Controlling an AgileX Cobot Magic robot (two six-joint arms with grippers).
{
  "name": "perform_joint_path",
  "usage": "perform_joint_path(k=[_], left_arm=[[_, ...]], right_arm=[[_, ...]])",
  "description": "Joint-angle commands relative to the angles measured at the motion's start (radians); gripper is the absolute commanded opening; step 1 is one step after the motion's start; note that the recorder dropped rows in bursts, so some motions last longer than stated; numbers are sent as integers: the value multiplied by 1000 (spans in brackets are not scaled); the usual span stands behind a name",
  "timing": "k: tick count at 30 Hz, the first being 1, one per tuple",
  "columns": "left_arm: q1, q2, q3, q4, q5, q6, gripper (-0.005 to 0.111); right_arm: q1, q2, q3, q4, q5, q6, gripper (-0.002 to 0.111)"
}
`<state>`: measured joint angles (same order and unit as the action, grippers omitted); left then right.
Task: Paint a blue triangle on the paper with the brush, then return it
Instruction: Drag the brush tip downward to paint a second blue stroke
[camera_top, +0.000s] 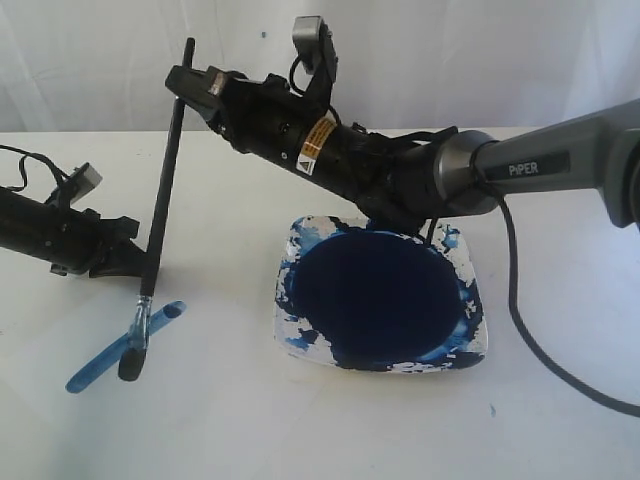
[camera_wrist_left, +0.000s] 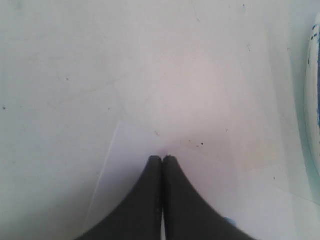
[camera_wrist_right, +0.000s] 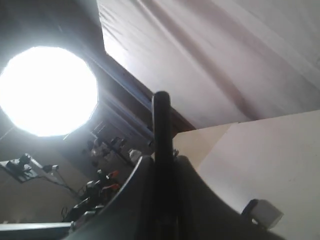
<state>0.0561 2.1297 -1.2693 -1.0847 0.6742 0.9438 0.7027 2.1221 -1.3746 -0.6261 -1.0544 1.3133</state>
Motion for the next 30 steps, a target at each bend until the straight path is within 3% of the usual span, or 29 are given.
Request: perform_joint_path(k=[1, 17, 30], left_arm=[[1, 6, 1, 9, -1, 2, 0], [1, 6, 1, 9, -1, 2, 0], [1, 6, 1, 9, -1, 2, 0]], right_arm=[[-6, -14, 0, -104, -15, 53, 0], [41, -12, 0, -207, 197, 43, 0], [47, 25, 0, -25, 161, 6, 0]])
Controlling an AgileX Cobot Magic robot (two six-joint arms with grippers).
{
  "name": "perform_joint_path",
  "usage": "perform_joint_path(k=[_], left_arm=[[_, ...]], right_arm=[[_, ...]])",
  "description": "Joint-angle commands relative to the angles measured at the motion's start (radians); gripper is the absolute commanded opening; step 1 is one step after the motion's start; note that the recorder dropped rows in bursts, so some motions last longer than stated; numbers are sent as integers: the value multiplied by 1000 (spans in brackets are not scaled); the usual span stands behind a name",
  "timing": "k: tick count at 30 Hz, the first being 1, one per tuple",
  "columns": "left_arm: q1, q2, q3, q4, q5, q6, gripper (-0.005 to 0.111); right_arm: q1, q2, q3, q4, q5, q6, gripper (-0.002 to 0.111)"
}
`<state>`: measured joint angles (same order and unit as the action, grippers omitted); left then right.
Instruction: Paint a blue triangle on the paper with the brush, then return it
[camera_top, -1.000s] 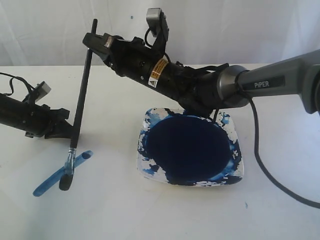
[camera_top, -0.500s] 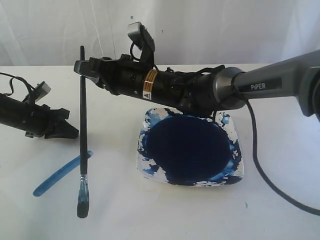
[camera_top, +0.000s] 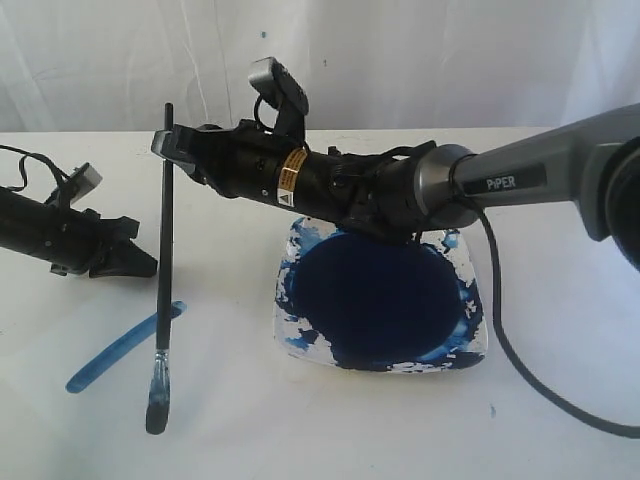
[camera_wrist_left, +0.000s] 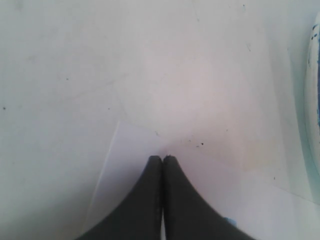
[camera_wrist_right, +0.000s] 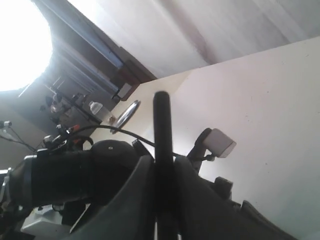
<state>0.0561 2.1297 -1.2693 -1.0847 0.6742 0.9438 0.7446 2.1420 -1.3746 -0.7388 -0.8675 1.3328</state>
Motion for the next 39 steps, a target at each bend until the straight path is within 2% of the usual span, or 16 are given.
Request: perform_joint_path(k=[1, 23, 39], left_arm=[[1, 6, 1, 9, -1, 2, 0], [1, 6, 1, 9, -1, 2, 0], [1, 6, 1, 9, -1, 2, 0]], right_arm=[[7, 13, 0, 111, -46, -24, 0], [14, 145, -48, 168, -23, -151, 0], [14, 154, -91, 253, -7, -285, 0]])
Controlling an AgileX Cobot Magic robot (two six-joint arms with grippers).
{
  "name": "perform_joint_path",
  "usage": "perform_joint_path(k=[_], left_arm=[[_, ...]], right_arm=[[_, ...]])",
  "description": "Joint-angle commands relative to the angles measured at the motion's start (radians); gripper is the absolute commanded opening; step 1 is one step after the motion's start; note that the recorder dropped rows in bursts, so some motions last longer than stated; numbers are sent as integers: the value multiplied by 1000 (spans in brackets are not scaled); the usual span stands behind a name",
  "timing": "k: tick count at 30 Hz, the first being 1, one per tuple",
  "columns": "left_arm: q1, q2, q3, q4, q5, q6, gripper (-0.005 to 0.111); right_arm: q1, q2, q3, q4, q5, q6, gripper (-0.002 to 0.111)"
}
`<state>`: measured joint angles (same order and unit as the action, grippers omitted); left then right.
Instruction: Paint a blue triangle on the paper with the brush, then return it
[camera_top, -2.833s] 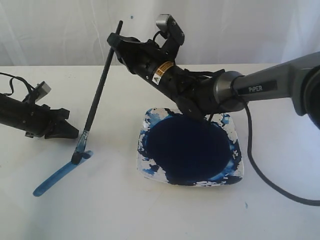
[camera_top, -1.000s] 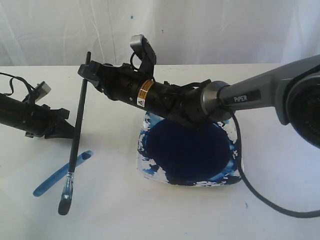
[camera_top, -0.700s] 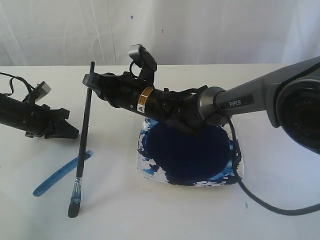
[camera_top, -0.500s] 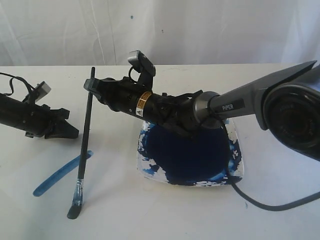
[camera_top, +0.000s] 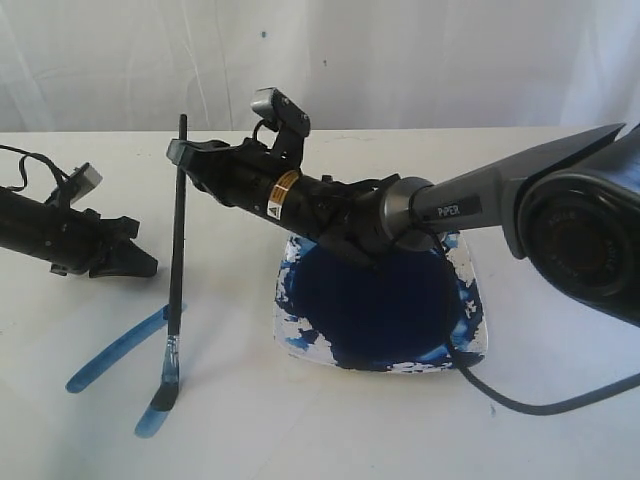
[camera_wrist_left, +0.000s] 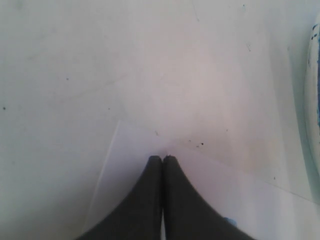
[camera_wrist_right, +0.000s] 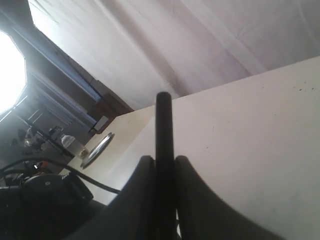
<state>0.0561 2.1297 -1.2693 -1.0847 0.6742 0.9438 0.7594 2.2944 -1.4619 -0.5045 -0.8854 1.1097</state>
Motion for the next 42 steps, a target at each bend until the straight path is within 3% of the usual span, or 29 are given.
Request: perform_joint_path(k=[1, 22, 38, 42], left_arm=[[1, 6, 1, 9, -1, 2, 0], [1, 6, 1, 9, -1, 2, 0], [1, 6, 1, 9, -1, 2, 0], [1, 6, 1, 9, -53, 0, 0]], right_arm=[[-1, 2, -4, 21, 9, -67, 0], [2, 8, -11, 161, 9, -188, 0], [2, 163, -216, 183, 11, -190, 0], [2, 183, -256, 193, 11, -190, 0]])
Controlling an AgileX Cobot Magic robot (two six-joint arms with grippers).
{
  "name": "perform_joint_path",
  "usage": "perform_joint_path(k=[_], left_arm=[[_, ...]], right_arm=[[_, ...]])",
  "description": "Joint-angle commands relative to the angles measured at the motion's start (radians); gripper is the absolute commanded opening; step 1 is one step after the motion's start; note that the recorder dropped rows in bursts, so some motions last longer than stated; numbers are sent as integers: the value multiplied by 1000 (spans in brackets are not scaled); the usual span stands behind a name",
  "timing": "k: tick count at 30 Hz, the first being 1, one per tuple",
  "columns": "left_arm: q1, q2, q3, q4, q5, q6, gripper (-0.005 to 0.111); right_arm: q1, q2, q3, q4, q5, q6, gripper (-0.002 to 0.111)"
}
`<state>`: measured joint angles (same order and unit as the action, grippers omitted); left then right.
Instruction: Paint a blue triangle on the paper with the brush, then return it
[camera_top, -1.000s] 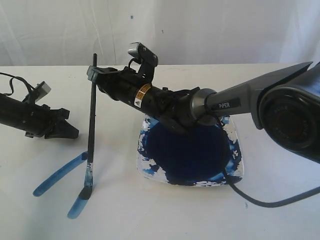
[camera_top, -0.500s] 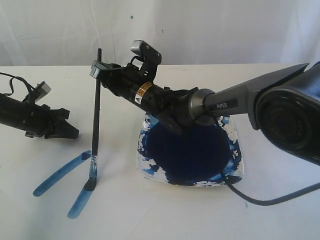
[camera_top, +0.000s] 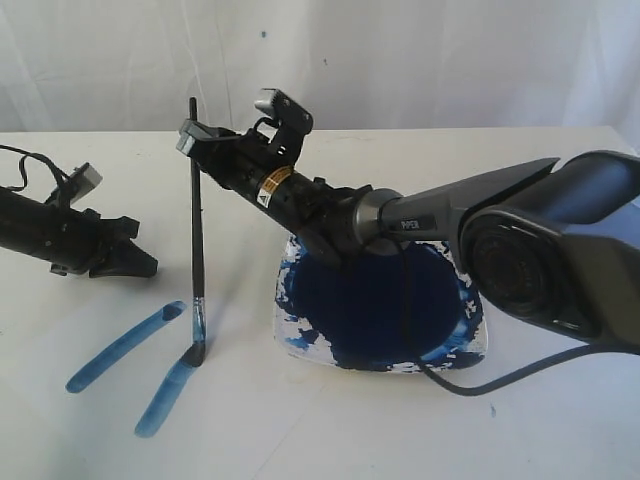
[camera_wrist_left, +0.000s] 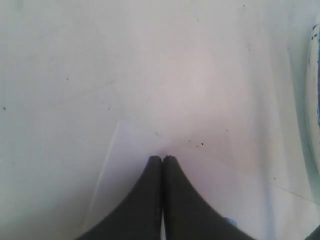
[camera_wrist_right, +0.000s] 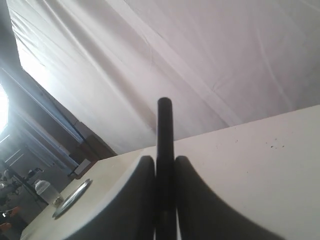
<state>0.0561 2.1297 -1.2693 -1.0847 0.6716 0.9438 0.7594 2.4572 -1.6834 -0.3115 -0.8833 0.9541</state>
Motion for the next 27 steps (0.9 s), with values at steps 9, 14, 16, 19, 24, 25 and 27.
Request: perform_joint_path(k=[9, 14, 16, 19, 24, 25, 27], left_arm=[[1, 6, 1, 9, -106, 0, 0], [1, 6, 1, 9, -106, 0, 0], [1, 6, 1, 9, -106, 0, 0], [1, 6, 1, 9, -106, 0, 0], [1, 6, 1, 9, -106, 0, 0], [1, 6, 1, 9, -106, 0, 0], [1, 6, 1, 9, -106, 0, 0]], right_arm=[[2, 73, -100, 2, -42, -4, 0], [2, 81, -111, 2, -97, -2, 0], [2, 81, -112, 2, -115, -2, 0], [2, 81, -112, 2, -130, -1, 0], [2, 81, -112, -2, -164, 17, 0], [2, 81, -112, -4, -177, 19, 0], [2, 81, -112, -6, -206, 28, 0]])
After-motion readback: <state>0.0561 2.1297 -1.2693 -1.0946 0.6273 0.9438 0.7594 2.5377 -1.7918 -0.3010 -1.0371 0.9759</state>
